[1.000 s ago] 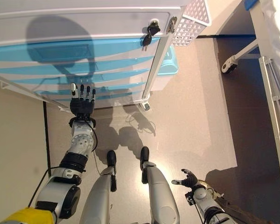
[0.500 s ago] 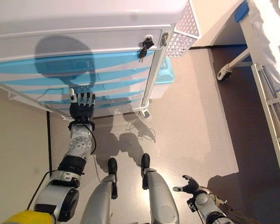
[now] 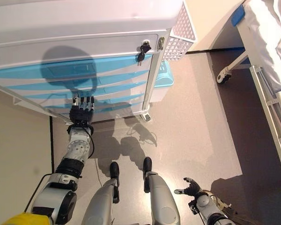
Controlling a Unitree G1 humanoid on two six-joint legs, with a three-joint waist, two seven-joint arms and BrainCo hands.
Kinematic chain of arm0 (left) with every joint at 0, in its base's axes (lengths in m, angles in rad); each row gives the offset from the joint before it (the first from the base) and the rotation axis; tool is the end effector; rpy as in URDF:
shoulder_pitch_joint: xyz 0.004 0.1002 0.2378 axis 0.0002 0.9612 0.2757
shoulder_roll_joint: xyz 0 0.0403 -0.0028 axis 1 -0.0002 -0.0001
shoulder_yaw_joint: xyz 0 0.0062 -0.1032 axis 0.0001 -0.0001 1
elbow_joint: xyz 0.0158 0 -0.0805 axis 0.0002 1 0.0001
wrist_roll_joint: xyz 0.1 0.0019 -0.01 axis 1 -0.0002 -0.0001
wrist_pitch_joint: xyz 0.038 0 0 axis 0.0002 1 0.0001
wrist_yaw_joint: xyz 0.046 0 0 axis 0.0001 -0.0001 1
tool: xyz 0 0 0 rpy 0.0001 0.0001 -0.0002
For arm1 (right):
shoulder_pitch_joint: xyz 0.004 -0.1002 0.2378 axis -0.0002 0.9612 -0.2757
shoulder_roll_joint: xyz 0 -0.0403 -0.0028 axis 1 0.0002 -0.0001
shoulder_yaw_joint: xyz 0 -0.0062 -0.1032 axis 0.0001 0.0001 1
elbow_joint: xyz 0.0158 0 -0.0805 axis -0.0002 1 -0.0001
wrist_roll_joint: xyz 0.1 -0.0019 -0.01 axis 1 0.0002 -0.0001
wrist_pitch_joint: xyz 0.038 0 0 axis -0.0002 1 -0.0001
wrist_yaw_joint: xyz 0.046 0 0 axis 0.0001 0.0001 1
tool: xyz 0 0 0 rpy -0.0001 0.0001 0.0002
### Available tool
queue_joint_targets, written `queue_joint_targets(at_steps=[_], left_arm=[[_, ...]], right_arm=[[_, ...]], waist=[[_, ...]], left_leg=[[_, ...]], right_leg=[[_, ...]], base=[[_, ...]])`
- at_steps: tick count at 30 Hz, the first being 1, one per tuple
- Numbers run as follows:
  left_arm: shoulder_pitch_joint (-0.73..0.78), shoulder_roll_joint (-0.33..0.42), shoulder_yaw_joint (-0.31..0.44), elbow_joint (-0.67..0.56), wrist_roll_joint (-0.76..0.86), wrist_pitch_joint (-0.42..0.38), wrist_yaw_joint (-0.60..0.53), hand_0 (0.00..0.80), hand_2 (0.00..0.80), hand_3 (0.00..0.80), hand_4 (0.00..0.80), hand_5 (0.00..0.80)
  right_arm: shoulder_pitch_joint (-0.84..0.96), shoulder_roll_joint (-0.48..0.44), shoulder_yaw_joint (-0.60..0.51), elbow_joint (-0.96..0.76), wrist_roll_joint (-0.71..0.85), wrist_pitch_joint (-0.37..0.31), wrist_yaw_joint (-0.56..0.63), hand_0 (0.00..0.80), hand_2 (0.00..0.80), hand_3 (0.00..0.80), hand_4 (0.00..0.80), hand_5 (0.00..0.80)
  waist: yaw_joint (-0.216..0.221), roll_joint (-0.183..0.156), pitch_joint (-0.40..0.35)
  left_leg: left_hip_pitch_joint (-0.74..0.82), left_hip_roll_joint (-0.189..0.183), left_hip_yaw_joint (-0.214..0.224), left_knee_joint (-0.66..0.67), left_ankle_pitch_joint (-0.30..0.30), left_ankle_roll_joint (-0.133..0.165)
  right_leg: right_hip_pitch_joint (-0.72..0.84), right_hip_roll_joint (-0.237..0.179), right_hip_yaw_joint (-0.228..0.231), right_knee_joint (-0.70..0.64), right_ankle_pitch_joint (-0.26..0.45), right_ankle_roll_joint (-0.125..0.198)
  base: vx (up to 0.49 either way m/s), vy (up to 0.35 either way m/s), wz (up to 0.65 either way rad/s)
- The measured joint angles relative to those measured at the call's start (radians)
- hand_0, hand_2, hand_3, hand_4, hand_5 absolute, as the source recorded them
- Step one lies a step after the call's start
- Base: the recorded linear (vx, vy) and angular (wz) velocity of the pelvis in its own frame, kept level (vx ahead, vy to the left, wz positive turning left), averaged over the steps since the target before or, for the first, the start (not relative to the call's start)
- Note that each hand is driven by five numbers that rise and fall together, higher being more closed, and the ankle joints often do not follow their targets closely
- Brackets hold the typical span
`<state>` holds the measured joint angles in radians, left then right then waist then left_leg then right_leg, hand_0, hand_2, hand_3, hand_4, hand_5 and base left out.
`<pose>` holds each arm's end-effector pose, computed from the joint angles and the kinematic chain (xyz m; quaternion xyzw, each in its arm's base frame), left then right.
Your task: Open the drawer and pick up the medicine
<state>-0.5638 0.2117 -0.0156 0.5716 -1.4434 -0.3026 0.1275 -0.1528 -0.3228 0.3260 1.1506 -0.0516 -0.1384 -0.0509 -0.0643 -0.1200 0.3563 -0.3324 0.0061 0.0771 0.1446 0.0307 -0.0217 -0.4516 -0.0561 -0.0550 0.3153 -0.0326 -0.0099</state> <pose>0.3053 0.1827 0.0861 -0.5706 -0.0666 0.1244 0.8090 0.1422 -0.2285 -0.0897 -0.2623 0.4199 0.0569 0.8670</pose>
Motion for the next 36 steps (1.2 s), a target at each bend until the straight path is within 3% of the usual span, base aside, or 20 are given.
queue_joint_targets(at_steps=[1, 2, 3, 4, 5, 6, 8, 9, 10, 11, 12, 13, 14, 36], left_arm=[[0.0, 0.0, 0.0, 0.0, 0.001, 0.0, 0.0, 0.615, 0.615, 0.615, 0.615, 0.615], [0.0, 0.0, -0.001, 0.0, 0.014, 0.0, 0.0, 0.05, 0.05, 0.05, 0.05, 0.05], [0.0, 0.0, 0.0, 0.0, 0.017, 0.0, 0.0, 0.0, 0.0, 0.0, 0.0, 0.0], [-0.001, 0.001, 0.0, -0.007, 0.02, -0.002, -0.001, 0.411, 0.411, 0.411, 0.411, 0.411], [0.0, 0.001, 0.001, -0.006, 0.019, -0.002, 0.003, 0.486, 0.486, 0.486, 0.486, 0.486], [0.0, 0.001, 0.001, -0.006, 0.019, -0.002, 0.004, 0.624, 0.624, 0.624, 0.624, 0.624], [0.0, 0.001, 0.002, -0.006, 0.02, -0.002, 0.01, 0.656, 0.656, 0.656, 0.656, 0.656], [0.0, 0.001, 0.003, -0.006, 0.019, -0.002, 0.013, 0.615, 0.615, 0.615, 0.615, 0.615], [0.0, 0.002, 0.003, -0.006, 0.02, -0.002, 0.017, 0.427, 0.427, 0.427, 0.427, 0.427], [0.0, 0.002, 0.003, -0.006, 0.02, -0.002, 0.017, 0.424, 0.424, 0.424, 0.424, 0.424], [0.0, 0.002, 0.003, -0.006, 0.02, -0.002, 0.018, 0.43, 0.43, 0.43, 0.43, 0.43], [0.0, 0.002, 0.003, -0.006, 0.021, -0.002, 0.019, 0.693, 0.693, 0.693, 0.693, 0.693], [0.0, 0.002, 0.003, -0.006, 0.027, -0.002, 0.019, 0.8, 0.8, 0.8, 0.8, 0.8], [0.002, 0.002, 0.003, -0.006, 0.058, -0.002, 0.024, 0.8, 0.8, 0.8, 0.8, 0.8]], right_arm=[[-0.001, 0.0, 0.0, -0.001, -0.002, 0.0, 0.0, 0.0, 0.0, 0.0, 0.0, 0.0], [-0.001, 0.0, 0.0, -0.001, -0.007, 0.0, 0.0, 0.0, 0.0, 0.0, 0.0, 0.0], [-0.001, 0.0, 0.0, -0.001, -0.008, 0.0, 0.0, 0.0, 0.0, 0.0, 0.0, 0.0], [-0.001, 0.0, 0.0, -0.001, -0.009, 0.0, 0.0, 0.0, 0.0, 0.0, 0.0, 0.0], [-0.001, 0.0, 0.0, 0.0, -0.015, 0.0, -0.001, 0.0, 0.0, 0.0, 0.0, 0.0], [-0.001, 0.0, 0.0, 0.0, -0.016, 0.001, -0.001, 0.0, 0.0, 0.0, 0.0, 0.0], [-0.001, 0.0, 0.0, 0.0, -0.016, 0.006, -0.001, 0.0, 0.0, 0.0, 0.0, 0.0], [-0.001, 0.0, 0.0, -0.001, -0.016, 0.007, -0.001, 0.0, 0.0, 0.0, 0.0, 0.0], [-0.001, 0.0, 0.0, -0.001, -0.016, 0.007, -0.001, 0.0, 0.0, 0.0, 0.0, 0.0], [-0.001, 0.0, 0.0, -0.001, -0.016, 0.007, -0.001, 0.0, 0.0, 0.0, 0.0, 0.0], [-0.001, 0.0, 0.0, -0.001, -0.016, 0.008, -0.001, 0.0, 0.0, 0.0, 0.0, 0.0], [-0.001, -0.001, 0.0, -0.002, -0.016, 0.008, -0.002, 0.0, 0.0, 0.0, 0.0, 0.0], [-0.001, -0.001, 0.0, -0.002, -0.016, 0.008, -0.002, 0.0, 0.0, 0.0, 0.0, 0.0], [-0.003, -0.003, 0.0, -0.002, -0.017, 0.008, -0.001, 0.0, 0.0, 0.0, 0.0, 0.0]], waist=[[0.0, 0.0, 0.0], [0.0, 0.0, 0.0], [0.001, 0.001, 0.0], [0.001, 0.001, 0.0], [0.0, 0.002, -0.001], [0.0, 0.002, -0.001], [0.0, 0.002, -0.001], [0.0, 0.002, -0.001], [0.0, 0.002, -0.001], [0.0, 0.002, -0.001], [0.0, 0.002, -0.001], [0.001, 0.002, -0.001], [0.001, 0.002, -0.001], [0.001, 0.002, -0.001]], left_leg=[[-0.002, 0.0, 0.0, 0.0, 0.0, 0.0], [-0.005, 0.0, 0.0, 0.001, 0.0, 0.0], [-0.008, -0.001, 0.001, 0.002, 0.0, 0.0], [-0.01, -0.001, 0.001, 0.003, 0.0, 0.0], [-0.01, -0.001, 0.001, 0.005, 0.0, 0.0], [-0.01, 0.0, 0.001, 0.005, 0.0, 0.0], [-0.011, 0.0, 0.001, 0.005, 0.0, 0.0], [-0.011, 0.0, 0.001, 0.005, 0.0, 0.0], [-0.011, 0.0, 0.002, 0.005, 0.0, 0.0], [-0.011, 0.0, 0.002, 0.005, 0.0, 0.0], [-0.011, 0.001, 0.002, 0.005, 0.0, 0.0], [-0.012, 0.001, 0.002, 0.005, 0.0, 0.0], [-0.012, 0.0, 0.002, 0.005, 0.0, 0.0], [-0.016, 0.005, 0.001, 0.007, 0.0, 0.0]], right_leg=[[-0.002, 0.0, 0.002, 0.0, 0.001, -0.002], [-0.005, 0.0, 0.002, 0.0, 0.002, -0.003], [-0.007, 0.0, 0.002, 0.0, 0.002, -0.003], [-0.008, 0.0, 0.002, 0.0, 0.003, -0.003], [-0.008, 0.0, 0.002, 0.0, 0.003, -0.003], [-0.008, 0.001, 0.003, 0.0, 0.003, -0.003], [-0.009, 0.001, 0.002, -0.001, 0.003, -0.003], [-0.009, 0.001, 0.002, -0.001, 0.003, -0.003], [-0.009, 0.002, 0.002, -0.002, 0.003, -0.003], [-0.009, 0.002, 0.002, -0.002, 0.003, -0.003], [-0.009, 0.002, 0.002, -0.003, 0.003, -0.003], [-0.009, 0.002, 0.002, -0.003, 0.003, -0.003], [-0.009, 0.002, 0.002, -0.003, 0.003, -0.003], [-0.014, 0.001, 0.0, 0.0, 0.003, -0.003]], base=[[0.0, 0.0, 0.0], [0.0, 0.0, 0.0], [0.0, 0.0, 0.0], [0.0, 0.0, 0.0], [0.0, 0.0, 0.0], [0.0, 0.0, 0.0], [0.0, 0.0, 0.0], [0.0, 0.0, 0.0], [0.0, 0.0, 0.0], [0.0, 0.0, 0.0], [0.0, 0.0, 0.0], [0.0, 0.0, 0.0], [0.0, 0.0, 0.0], [0.0, 0.0, 0.0]])
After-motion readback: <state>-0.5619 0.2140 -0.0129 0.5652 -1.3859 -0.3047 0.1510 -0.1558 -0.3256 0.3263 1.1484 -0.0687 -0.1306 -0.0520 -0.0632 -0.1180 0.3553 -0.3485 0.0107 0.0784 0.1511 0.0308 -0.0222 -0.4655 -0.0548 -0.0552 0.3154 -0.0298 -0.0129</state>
